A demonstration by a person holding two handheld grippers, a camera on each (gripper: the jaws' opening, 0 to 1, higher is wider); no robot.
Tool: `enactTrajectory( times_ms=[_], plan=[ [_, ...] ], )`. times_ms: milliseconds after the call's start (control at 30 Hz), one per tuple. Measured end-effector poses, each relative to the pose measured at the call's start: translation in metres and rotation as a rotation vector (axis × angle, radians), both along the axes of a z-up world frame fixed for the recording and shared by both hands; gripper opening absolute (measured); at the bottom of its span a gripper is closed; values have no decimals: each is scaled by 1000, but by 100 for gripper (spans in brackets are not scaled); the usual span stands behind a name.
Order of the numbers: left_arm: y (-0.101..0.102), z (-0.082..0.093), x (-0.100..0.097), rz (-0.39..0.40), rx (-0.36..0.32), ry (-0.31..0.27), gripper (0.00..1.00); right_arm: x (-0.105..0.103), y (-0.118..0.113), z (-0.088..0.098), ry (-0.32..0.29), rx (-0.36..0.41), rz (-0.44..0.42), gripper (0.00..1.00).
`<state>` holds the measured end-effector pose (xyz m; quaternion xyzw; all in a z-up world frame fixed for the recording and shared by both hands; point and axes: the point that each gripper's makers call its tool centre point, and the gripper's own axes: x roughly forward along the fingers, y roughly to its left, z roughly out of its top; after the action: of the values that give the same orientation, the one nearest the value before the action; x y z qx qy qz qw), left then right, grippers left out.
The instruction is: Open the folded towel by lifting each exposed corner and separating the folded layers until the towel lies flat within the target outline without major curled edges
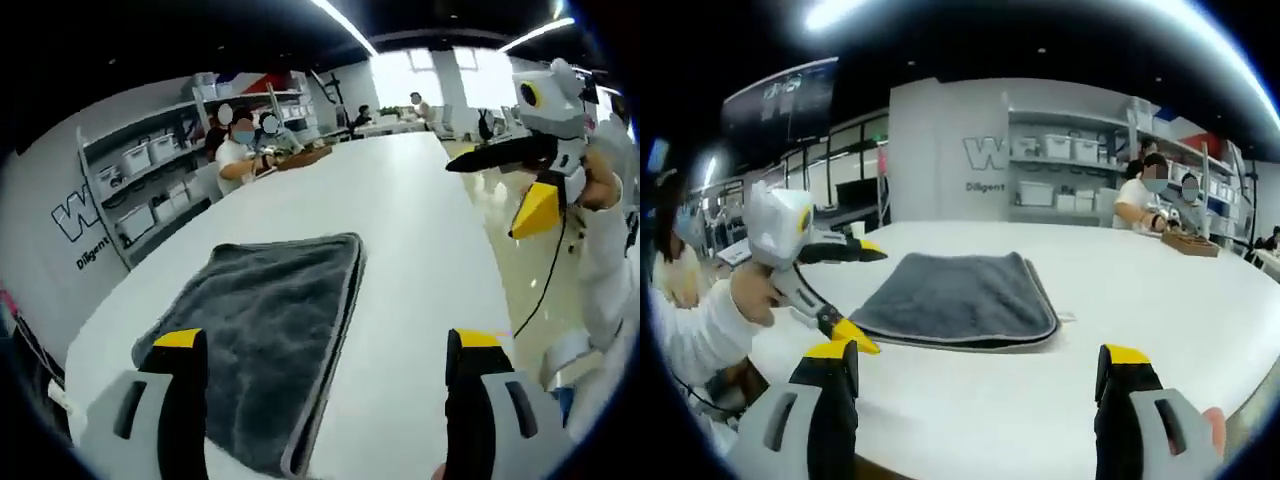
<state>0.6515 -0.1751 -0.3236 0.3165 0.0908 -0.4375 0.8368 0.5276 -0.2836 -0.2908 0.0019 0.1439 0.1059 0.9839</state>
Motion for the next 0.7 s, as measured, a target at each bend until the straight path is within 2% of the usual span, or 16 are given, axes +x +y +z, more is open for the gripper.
enactTrajectory(
  times_ms=[67,133,333,400,500,700],
  plan=[
    [-11,2,18,22,70,-145,98,-1,1,1,-3,7,4,99],
    [-27,0,26,2,101,-210,98,-3,1,5,-16,16,3,99],
    [-63,-15,35,-37,116,-217,92,-10,2,18,-61,25,10,99],
    [-72,-16,37,-45,133,-251,91,-14,-2,20,-68,24,4,99],
    [-81,-19,38,-55,152,-273,91,-16,-11,17,-56,-5,-29,99],
    [-103,-32,38,-85,173,-265,86,-18,-33,8,-19,-46,-109,99]
  ],
)
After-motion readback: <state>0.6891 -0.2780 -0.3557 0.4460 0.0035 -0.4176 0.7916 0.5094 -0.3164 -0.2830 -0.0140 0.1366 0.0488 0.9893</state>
